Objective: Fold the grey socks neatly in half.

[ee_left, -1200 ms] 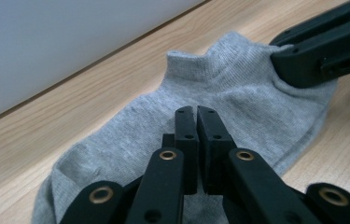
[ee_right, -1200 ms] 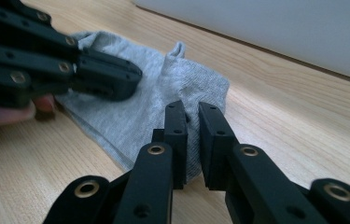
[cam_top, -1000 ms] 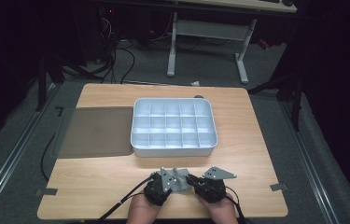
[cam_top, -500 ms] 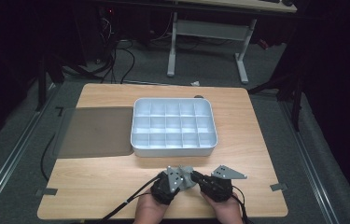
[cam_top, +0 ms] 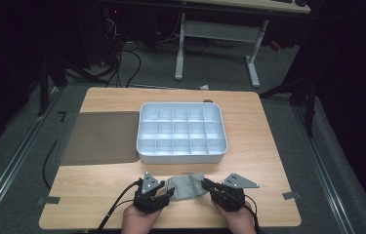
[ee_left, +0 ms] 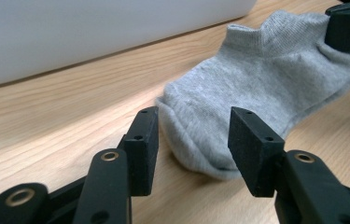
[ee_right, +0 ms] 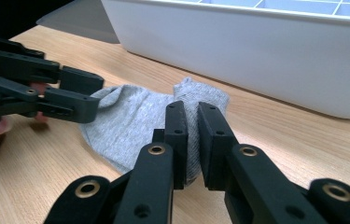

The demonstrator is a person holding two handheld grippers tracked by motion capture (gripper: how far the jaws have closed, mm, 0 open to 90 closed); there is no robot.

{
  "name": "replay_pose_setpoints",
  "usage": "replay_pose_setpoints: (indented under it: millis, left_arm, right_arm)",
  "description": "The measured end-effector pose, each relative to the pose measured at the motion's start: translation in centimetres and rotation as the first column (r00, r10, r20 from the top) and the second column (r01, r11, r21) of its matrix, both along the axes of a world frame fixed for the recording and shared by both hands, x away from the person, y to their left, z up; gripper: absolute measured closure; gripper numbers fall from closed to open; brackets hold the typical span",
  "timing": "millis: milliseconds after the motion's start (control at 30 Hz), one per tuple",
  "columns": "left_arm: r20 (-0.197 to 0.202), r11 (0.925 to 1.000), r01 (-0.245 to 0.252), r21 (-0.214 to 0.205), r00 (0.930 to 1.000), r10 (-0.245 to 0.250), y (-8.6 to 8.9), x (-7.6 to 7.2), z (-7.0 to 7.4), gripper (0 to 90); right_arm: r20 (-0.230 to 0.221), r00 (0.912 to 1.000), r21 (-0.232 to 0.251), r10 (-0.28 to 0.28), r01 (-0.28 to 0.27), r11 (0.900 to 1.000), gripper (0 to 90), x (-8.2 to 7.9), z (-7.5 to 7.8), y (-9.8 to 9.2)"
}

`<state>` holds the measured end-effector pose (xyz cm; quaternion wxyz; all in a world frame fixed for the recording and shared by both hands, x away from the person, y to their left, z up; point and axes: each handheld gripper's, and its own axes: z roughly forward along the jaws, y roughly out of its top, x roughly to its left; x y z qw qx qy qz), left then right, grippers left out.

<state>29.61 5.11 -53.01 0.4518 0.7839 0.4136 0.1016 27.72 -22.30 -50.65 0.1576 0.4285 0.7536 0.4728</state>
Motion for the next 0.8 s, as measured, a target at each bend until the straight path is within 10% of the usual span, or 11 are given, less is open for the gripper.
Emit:
replay_pose_setpoints:
  millis: [167, 467, 800]
  left_arm:
    - [0.045, 0.9996, -0.022, 0.019, 0.9988, 0.022, 0.0, -0.2, 0.0, 80.8]
    - [-0.003, 0.9929, -0.027, -0.116, 0.9996, 0.027, 1.4, -0.1, -0.3, 82.4]
    - [0.006, 0.9925, -0.01, -0.122, 0.9999, 0.011, 1.4, -0.3, -0.4, 82.2]
  right_arm:
    - [0.022, 0.9997, -0.036, -0.005, 0.006, 0.9993, 83.5, -0.3, 0.2, 0.5]
    - [0.058, 0.9982, -0.104, -0.019, 0.025, 0.9942, 83.4, -0.7, 0.8, 2.0]
    - [0.071, 0.9971, -0.181, 0.028, -0.014, 0.9834, 83.1, -0.7, 1.0, 4.8]
